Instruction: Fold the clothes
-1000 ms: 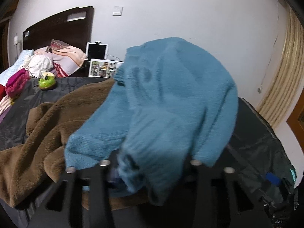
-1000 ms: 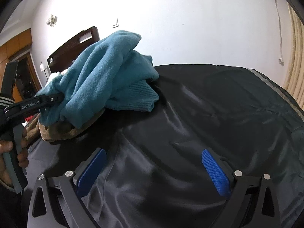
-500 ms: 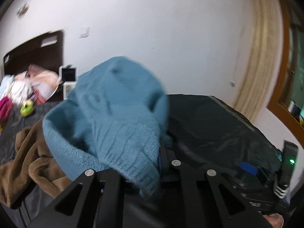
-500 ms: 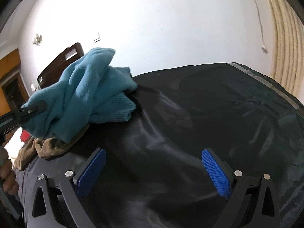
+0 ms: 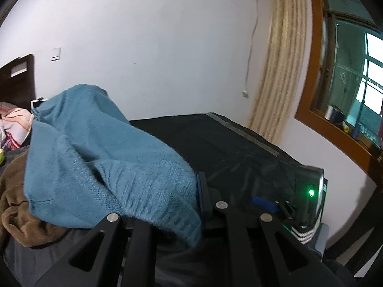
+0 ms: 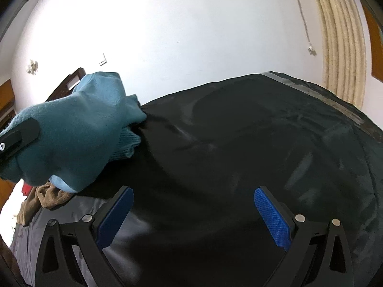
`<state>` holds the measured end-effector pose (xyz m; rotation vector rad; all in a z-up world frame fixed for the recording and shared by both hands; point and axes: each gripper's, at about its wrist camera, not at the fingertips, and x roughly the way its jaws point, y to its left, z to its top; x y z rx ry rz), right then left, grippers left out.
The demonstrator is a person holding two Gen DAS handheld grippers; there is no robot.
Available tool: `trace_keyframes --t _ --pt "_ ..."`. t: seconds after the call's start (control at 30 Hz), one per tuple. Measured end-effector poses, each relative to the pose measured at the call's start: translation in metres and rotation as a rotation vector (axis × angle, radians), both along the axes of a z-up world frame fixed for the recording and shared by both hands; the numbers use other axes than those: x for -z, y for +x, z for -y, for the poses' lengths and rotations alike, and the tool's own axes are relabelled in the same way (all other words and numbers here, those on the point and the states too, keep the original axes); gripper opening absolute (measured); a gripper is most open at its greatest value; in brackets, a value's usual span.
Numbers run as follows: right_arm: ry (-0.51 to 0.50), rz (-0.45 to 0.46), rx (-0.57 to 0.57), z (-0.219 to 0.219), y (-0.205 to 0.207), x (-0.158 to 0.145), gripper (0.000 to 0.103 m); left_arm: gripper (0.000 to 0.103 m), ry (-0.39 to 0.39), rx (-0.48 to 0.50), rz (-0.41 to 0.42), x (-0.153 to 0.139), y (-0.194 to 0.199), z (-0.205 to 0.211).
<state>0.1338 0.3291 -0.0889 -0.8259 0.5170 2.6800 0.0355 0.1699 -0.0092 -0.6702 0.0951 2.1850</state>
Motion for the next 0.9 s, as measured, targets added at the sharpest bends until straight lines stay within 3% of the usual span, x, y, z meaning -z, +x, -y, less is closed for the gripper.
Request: trace_keyframes --t 0.13,0.37,0.53,0.67,0.8,0.9 --pt "-0.01 -0.001 0.034 -0.013 0.011 0.0 0.102 0.013 -0.01 0.053 0.018 0.002 0.023 -0.009" --pt "-0.021 -0.014 0.101 -0.035 0.03 -0.002 0.102 0.013 -0.013 0.23 -0.01 -0.01 0.085 -0.03" --pt "-0.028 -0.003 0.209 -0.056 0.05 -0.001 0.102 0.014 -0.003 0.304 0.083 -0.009 0.099 -0.046" --pt "-0.048 0.004 0.27 -0.071 0.068 0.002 0.102 0.014 -0.041 0.31 0.165 0.0 0.092 -0.059" --pt "-0.046 0.0 0.279 -0.073 0.081 0.002 0.102 0.024 -0.087 0.317 0.169 0.004 0.092 -0.058" --pt "-0.045 0.002 0.272 -0.072 0.083 0.003 0.102 0.048 -0.104 0.342 0.164 0.006 0.1 -0.052"
